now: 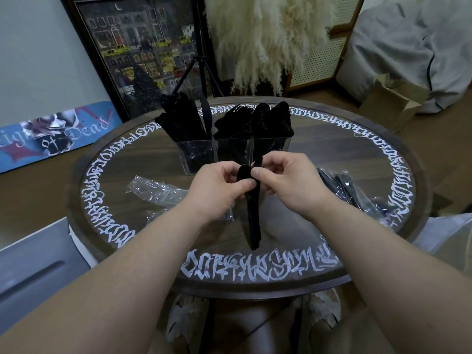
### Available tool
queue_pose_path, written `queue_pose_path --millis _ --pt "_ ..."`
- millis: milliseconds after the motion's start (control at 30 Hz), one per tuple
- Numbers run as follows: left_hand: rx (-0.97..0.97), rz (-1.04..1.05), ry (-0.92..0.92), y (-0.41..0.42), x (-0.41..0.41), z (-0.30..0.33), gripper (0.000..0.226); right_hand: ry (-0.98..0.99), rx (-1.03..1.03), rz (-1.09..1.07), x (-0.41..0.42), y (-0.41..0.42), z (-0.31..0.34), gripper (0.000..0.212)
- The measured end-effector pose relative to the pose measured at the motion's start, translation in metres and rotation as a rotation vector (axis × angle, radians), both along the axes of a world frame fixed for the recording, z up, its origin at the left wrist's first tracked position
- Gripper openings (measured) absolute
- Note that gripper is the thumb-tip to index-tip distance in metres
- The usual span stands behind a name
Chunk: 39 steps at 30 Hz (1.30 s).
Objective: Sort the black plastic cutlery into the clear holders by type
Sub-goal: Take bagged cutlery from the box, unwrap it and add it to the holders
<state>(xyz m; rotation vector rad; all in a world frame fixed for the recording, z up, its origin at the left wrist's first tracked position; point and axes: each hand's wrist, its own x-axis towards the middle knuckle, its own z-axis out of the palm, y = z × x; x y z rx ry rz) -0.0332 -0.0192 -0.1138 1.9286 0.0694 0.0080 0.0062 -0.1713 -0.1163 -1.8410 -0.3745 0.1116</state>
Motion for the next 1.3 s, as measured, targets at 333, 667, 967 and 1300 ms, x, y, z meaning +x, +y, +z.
queue_pose_path --millis 333,667,967,1300 --pt "0.061 0.253 -0.168 0.025 -0.011 0.013 0.018 -0.166 0.12 -0.179 -0.005 0.006 0.027 0.022" --pt "0.119 0.393 -0.259 0.065 -0.019 0.047 0.018 -0.496 0.069 -0.225 0.022 0.057 0.104 0.012" --pt "0.163 0.367 -0.243 0.086 -0.008 0.068 0.023 -0.598 0.062 -0.233 0.043 0.082 0.122 0.009" --pt "0.166 0.282 -0.258 0.09 0.005 0.063 0.028 -0.593 -0.727 0.067 0.058 0.092 0.074 0.023"
